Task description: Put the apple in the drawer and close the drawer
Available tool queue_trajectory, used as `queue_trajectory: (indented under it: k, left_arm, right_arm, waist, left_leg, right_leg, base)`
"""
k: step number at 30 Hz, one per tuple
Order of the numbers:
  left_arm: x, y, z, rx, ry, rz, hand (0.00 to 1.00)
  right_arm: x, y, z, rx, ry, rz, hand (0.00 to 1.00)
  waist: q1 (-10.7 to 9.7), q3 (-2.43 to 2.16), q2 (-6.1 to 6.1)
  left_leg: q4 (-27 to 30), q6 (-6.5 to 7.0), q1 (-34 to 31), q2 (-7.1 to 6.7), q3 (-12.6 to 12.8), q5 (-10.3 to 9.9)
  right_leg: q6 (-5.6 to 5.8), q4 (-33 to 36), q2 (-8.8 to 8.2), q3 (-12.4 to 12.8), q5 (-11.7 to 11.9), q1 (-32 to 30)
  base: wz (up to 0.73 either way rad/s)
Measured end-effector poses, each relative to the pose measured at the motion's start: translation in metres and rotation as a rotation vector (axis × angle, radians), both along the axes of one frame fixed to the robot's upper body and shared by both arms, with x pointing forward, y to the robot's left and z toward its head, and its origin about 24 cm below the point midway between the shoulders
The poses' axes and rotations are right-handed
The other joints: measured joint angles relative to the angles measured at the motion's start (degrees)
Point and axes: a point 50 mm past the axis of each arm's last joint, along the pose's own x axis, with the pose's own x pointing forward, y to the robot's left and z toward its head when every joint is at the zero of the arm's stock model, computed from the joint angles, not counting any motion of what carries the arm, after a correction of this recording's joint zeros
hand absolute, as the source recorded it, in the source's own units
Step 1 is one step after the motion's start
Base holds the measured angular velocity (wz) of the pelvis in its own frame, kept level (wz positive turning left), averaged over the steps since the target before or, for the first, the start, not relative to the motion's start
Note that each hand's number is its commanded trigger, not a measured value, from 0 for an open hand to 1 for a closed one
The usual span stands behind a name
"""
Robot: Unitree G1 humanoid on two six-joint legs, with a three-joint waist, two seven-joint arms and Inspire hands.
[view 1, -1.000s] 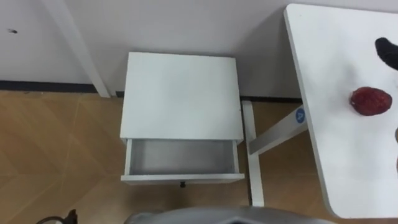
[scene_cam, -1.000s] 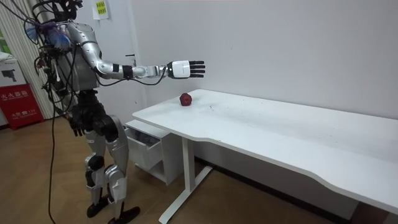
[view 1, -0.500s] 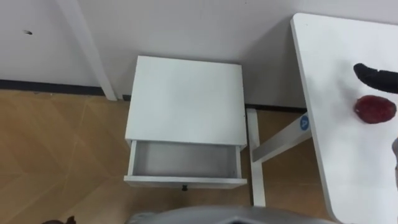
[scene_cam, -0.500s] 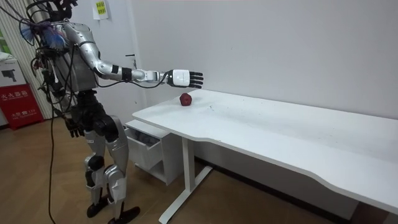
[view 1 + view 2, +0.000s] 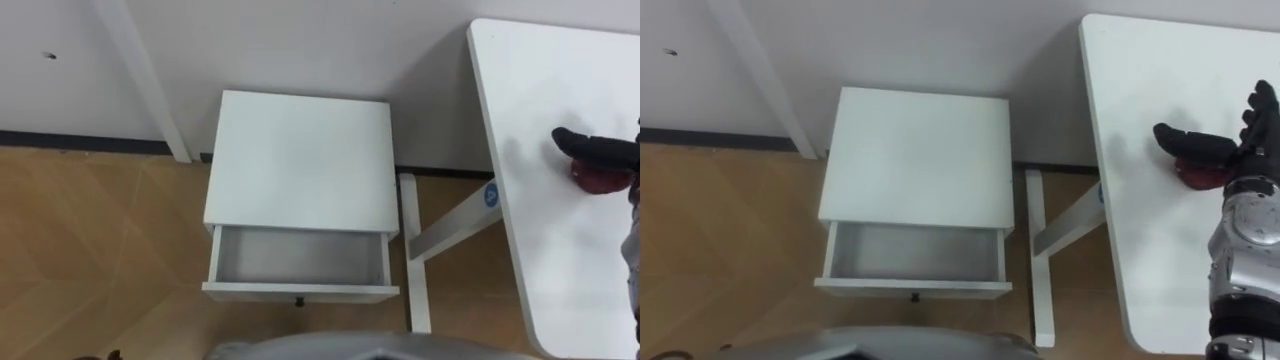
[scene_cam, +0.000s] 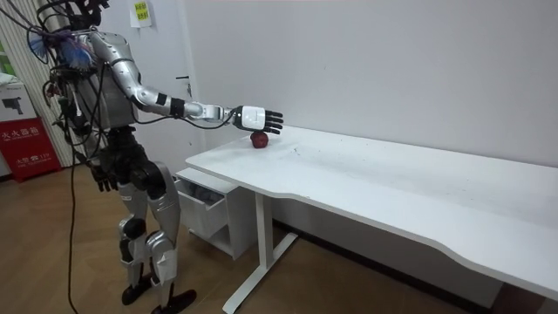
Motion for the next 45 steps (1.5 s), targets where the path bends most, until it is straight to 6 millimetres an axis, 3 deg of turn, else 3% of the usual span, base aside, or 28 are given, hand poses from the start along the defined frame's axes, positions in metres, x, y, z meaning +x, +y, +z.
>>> queue_trajectory:
  k: [5, 9, 14, 17, 18, 19, 20, 27, 39, 45]
  left_arm:
    - [0.002, 0.0, 0.0, -0.001, 0.001, -0.018, 0.0]
    - [0.0, -0.003, -0.003, -0.015, 0.041, -0.042, 0.0]
    - [0.001, -0.004, -0.004, -0.019, 0.042, -0.051, 0.0]
    - [0.001, -0.004, -0.004, -0.019, 0.041, -0.051, 0.0]
    - [0.001, -0.004, -0.004, -0.019, 0.042, -0.051, 0.0]
    - [0.001, -0.004, -0.004, -0.019, 0.042, -0.051, 0.0]
    - [0.001, -0.004, -0.004, -0.019, 0.042, -0.051, 0.0]
    - [0.0, -0.004, -0.004, -0.019, 0.043, -0.048, 0.0]
    - [0.001, -0.004, -0.003, -0.02, 0.032, -0.063, 0.0]
    - [0.005, -0.006, -0.004, -0.032, 0.03, -0.089, 0.0]
  right_arm:
    - [-0.005, 0.003, -0.008, 0.01, 0.037, 0.028, 0.0]
    - [-0.016, 0.007, -0.028, 0.021, 0.129, 0.043, 0.0]
    - [-0.017, 0.007, -0.029, -0.023, 0.154, 0.067, 0.0]
    - [-0.017, 0.008, -0.029, -0.035, 0.164, 0.074, 0.0]
    - [-0.018, 0.008, -0.03, -0.041, 0.17, 0.078, 0.24]
    - [-0.018, 0.008, -0.031, -0.046, 0.176, 0.082, 0.73]
    - [-0.018, 0.009, -0.031, -0.047, 0.178, 0.082, 1.0]
    - [-0.02, 0.006, -0.032, -0.086, 0.197, 0.072, 1.0]
    - [-0.02, 0.009, -0.032, -0.149, 0.214, 0.097, 1.0]
    - [-0.009, 0.028, -0.029, -0.224, 0.233, 0.246, 1.0]
  waist:
    - [-0.1, 0.01, 0.13]
    - [-0.1, 0.05, 0.35]
    - [0.0, -0.08, 0.7]
    - [0.0, -0.38, 0.43]
    - [0.0, -0.44, 0.29]
    - [0.0, -0.46, 0.14]
    - [0.0, -0.44, 0.08]
    - [-0.2, -0.21, -0.47]
    - [0.0, -0.18, -0.23]
    - [0.3, -0.13, -0.12]
  left_leg:
    - [0.1, 0.0, 0.1, 0.0, 0.0, 0.0]
    - [0.2, 0.0, 0.0, -0.01, 0.1, 0.0]
    - [0.0, -0.02, -0.1, 0.03, 0.0, 0.0]
    - [0.0, -0.02, 0.0, 0.02, 0.0, 0.0]
    - [0.0, -0.02, 0.0, 0.01, -0.1, 0.0]
    - [0.0, -0.02, 0.0, 0.0, -0.1, 0.0]
    - [0.0, -0.02, 0.0, 0.0, -0.1, 0.0]
    - [0.0, -0.02, 0.0, 0.02, -0.1, 0.0]
    - [0.1, -0.03, 0.1, 0.07, 0.0, 0.0]
    - [-0.1, -0.03, 0.2, 0.09, 0.2, 0.0]
  right_leg:
    - [0.0, 0.0, -0.03, 0.0, 0.0, 0.1]
    - [0.0, 0.0, -0.04, 0.1, 0.0, 0.2]
    - [-0.08, 0.0, 0.06, 0.0, 0.0, 0.2]
    - [-0.08, 0.0, 0.07, 0.0, 0.1, 0.2]
    - [-0.08, 0.0, 0.07, 0.0, 0.1, 0.2]
    - [-0.08, 0.0, 0.07, 0.0, 0.1, 0.2]
    - [-0.08, 0.0, 0.07, 0.0, 0.1, 0.2]
    - [-0.08, 0.0, 0.04, -0.1, 0.0, 0.3]
    - [-0.1, 0.0, 0.11, 0.0, 0.1, 0.5]
    - [-0.12, 0.0, 0.12, 0.2, 0.1, 0.2]
  base:
    - [0.0]
    - [-0.01]
    - [0.0]
    - [0.0]
    - [0.0]
    - [0.0]
    - [0.0]
    - [0.0]
    - [0.0]
    - [-0.03]
